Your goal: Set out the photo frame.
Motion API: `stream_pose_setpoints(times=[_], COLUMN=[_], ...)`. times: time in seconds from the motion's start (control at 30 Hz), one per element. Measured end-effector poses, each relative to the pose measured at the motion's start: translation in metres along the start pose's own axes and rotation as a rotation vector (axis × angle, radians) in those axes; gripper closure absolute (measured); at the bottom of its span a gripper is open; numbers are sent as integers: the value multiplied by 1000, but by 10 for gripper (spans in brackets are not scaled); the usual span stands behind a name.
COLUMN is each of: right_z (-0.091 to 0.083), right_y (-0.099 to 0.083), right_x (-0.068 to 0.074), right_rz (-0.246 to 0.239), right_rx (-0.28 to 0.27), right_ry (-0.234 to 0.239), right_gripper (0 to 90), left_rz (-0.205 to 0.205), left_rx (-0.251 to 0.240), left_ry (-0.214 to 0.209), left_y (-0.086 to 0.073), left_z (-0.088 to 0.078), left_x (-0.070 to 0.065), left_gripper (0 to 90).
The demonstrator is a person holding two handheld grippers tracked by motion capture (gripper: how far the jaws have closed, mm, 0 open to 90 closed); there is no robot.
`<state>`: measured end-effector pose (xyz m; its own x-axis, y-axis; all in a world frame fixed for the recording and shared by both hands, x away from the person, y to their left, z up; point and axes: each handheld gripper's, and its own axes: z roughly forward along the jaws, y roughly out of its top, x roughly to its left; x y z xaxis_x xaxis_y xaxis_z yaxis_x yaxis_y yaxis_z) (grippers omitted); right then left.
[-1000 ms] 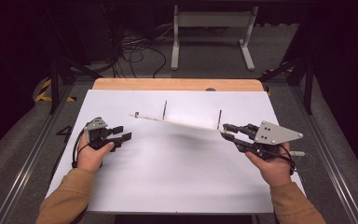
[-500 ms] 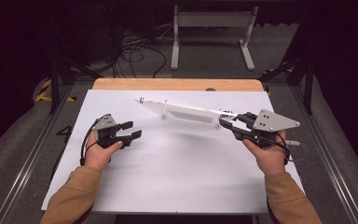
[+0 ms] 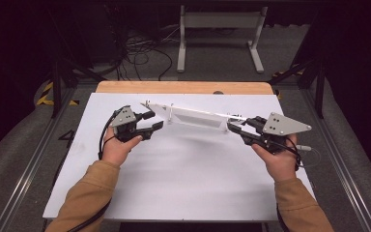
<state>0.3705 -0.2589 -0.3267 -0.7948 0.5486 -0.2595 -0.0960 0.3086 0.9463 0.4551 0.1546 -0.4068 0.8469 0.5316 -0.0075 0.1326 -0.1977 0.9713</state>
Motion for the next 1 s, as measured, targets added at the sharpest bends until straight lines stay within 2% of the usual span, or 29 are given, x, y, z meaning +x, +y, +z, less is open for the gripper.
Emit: stream_pose_setpoints(times=[0.03,0.2,0.27,0.33,0.4,0.47,0.5,0.6,0.67,0.8,0.87,0.97,1.0], right_z=[0,0,0,0,0,0,0,1,2,4,5,6,6], right_y=[0,0,0,0,0,-1,-1,0,1,4,7,10,12], right_x=[0,-1,-1,-1,-1,-2,-2,-4,-4,-3,-3,-4,-5], right_rz=[3,7,12,14,15,22,22,38,37,25,12,-2,-5], right_rx=[-1,-4,-6,-4,-5,-12,-12,-15,-12,-15,-20,-29,-37], right_ry=[0,1,1,2,-2,-4,-4,-4,-5,-15,-24,-34,-35], right_gripper=[707,707,706,707,708,707,707,705,707,713,713,713,714], left_rz=[19,37,47,56,105,138,138,193,191,232,236,234,211], left_rx=[-2,-9,-36,-32,-17,-7,-7,14,22,53,52,58,61], left_ry=[4,-1,-26,-32,-10,1,1,27,35,66,76,77,71], left_y=[2,5,7,8,10,10,10,11,13,17,18,20,21], left_z=[1,9,16,18,23,23,23,22,22,20,20,18,17], left_x=[1,2,3,3,1,1,1,0,-1,-2,-2,-2,-4], left_gripper=[471,488,485,477,481,503,516,539,545,554,562,572,573])
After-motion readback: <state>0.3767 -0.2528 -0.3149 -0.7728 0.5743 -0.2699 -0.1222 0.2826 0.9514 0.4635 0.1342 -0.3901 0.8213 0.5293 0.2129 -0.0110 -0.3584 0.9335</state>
